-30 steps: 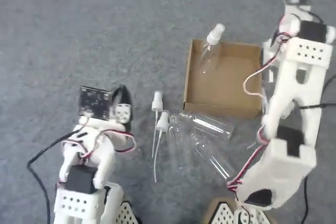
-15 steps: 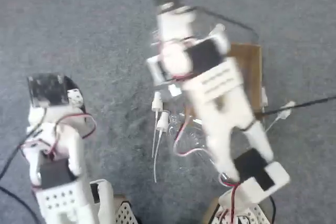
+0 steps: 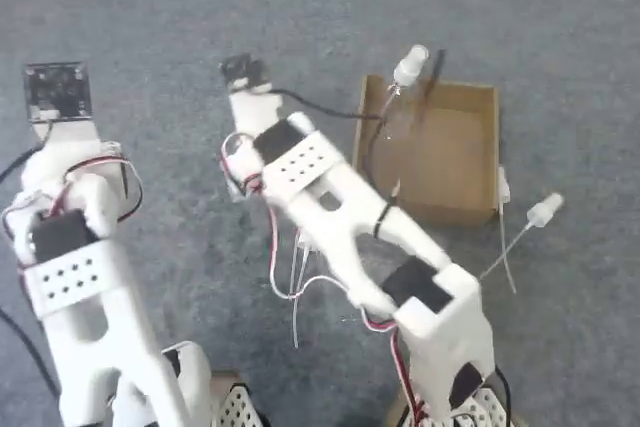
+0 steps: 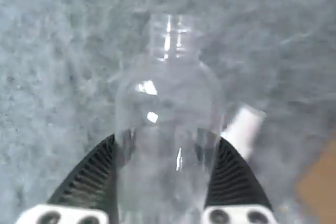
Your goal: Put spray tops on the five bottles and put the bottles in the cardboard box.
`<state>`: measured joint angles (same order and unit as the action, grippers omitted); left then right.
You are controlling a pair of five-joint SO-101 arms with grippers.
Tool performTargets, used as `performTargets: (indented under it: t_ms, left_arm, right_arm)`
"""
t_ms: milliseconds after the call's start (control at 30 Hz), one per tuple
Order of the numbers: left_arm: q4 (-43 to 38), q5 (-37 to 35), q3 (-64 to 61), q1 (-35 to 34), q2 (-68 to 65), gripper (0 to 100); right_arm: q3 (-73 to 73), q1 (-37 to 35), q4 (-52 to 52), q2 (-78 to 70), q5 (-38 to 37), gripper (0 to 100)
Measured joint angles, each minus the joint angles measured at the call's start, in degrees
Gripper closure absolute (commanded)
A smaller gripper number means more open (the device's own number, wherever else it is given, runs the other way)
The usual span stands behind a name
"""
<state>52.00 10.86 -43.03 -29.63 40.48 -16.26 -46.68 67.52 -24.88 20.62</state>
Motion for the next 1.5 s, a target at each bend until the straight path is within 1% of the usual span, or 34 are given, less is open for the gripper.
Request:
performTargets:
  t_ms: [133, 233, 333, 567, 667, 800, 867, 1000, 1133, 1267, 1367, 1500]
  left_arm:
    - [0.0, 0.0, 0.18, 0.0, -1.32, 99]
    - [0.0, 0.44, 0.18, 0.0, -1.32, 99]
    - [0.0, 1.67, 0.18, 0.0, -1.32, 99]
    - [1.58, 2.11, 0.26, 0.0, -1.32, 99]
    - [2.81, 2.11, 0.26, 0.0, -1.32, 99]
    - [5.63, 2.11, 0.26, 1.76, -1.32, 98]
    - [8.18, 2.11, 0.26, 3.34, -1.32, 95]
    - [13.63, 2.11, 2.64, 7.03, -1.32, 89]
    - [16.88, 0.09, 4.13, 11.52, -1.32, 88]
    - [17.32, -3.25, 4.13, 17.49, -1.32, 88]
    - [17.32, -5.98, 4.13, 22.15, -1.32, 88]
    - [15.3, -8.88, 1.93, 27.08, -1.32, 88]
  right_arm:
    - [0.18, -2.73, -1.85, -4.92, 1.76, 79.7]
    - [0.18, -3.16, -2.02, -6.86, 2.29, 73.6]
    - [0.18, -3.08, -2.2, -7.12, 2.29, 70.5]
    - [0.18, -3.08, -2.2, -6.24, 2.29, 70.5]
    - [0.18, -3.08, -0.09, -2.46, 2.29, 70.7]
    - [0.18, -1.41, 5.01, 5.01, 0.7, 78.4]
    - [0.18, 0.79, 8.88, 8.88, -0.97, 80.5]
    - [0.18, 6.33, 16.79, 16.18, -7.21, 78.1]
    - [0.18, 13.63, 21.45, 22.95, -11.96, 77.9]
    - [0.18, 20.22, 26.99, 28.22, -18.55, 77.9]
    - [1.41, 27.87, 30.24, 31.12, -23.3, 77.9]
    - [5.98, 40.18, 30.33, 32.88, -28.92, 77.9]
